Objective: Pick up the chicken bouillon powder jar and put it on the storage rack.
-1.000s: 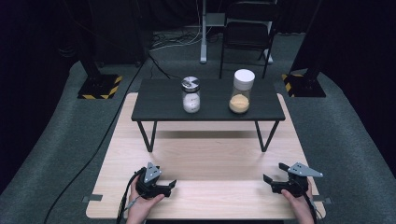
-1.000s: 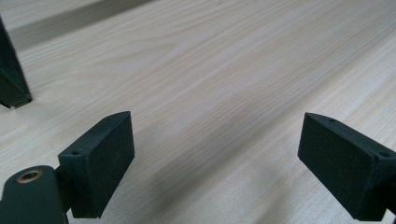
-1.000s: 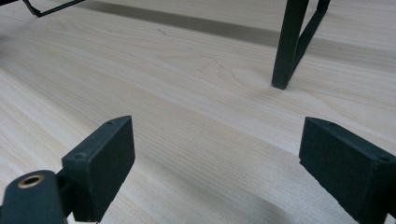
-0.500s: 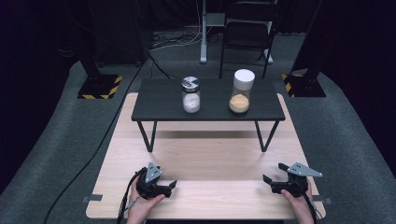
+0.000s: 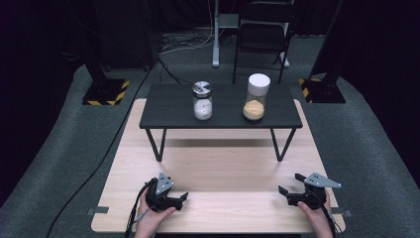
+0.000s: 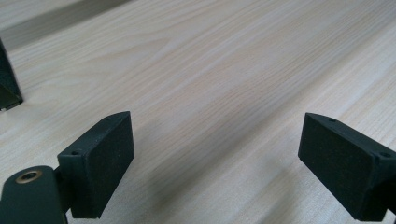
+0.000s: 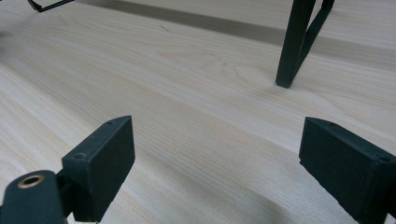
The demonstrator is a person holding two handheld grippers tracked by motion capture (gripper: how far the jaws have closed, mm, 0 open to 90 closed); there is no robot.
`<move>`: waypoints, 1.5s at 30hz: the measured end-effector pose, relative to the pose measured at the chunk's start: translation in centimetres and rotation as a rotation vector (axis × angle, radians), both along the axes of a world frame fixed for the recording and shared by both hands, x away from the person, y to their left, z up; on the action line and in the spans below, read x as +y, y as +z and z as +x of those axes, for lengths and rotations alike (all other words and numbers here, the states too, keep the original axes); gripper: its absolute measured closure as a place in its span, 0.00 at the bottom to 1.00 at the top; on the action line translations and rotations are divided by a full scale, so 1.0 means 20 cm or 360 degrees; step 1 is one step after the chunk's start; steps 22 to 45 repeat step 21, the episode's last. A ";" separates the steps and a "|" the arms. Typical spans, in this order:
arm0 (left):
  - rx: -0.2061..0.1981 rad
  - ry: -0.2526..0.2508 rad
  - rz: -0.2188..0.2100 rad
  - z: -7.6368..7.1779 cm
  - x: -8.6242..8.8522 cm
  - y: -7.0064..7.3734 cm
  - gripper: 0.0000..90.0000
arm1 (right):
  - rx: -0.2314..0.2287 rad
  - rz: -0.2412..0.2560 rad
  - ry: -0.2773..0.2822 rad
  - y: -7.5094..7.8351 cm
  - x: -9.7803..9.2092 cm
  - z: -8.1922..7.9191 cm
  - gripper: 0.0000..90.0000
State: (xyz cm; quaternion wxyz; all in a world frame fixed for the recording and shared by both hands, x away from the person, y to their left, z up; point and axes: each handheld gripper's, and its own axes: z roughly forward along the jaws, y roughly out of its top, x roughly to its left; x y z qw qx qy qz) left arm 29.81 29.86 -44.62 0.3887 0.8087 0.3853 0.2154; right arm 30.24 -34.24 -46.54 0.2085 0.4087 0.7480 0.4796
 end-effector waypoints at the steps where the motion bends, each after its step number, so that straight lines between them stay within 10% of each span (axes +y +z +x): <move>1: 0.0000 -0.0002 0.0003 0.00 0.00 0.00 0.11 | 0.0000 0.0000 0.0000 0.00 0.00 0.00 0.11; 45: 0.0009 -0.0008 0.0032 0.01 -0.02 0.01 0.11 | 0.0005 -0.0009 0.0012 0.00 0.00 0.01 0.11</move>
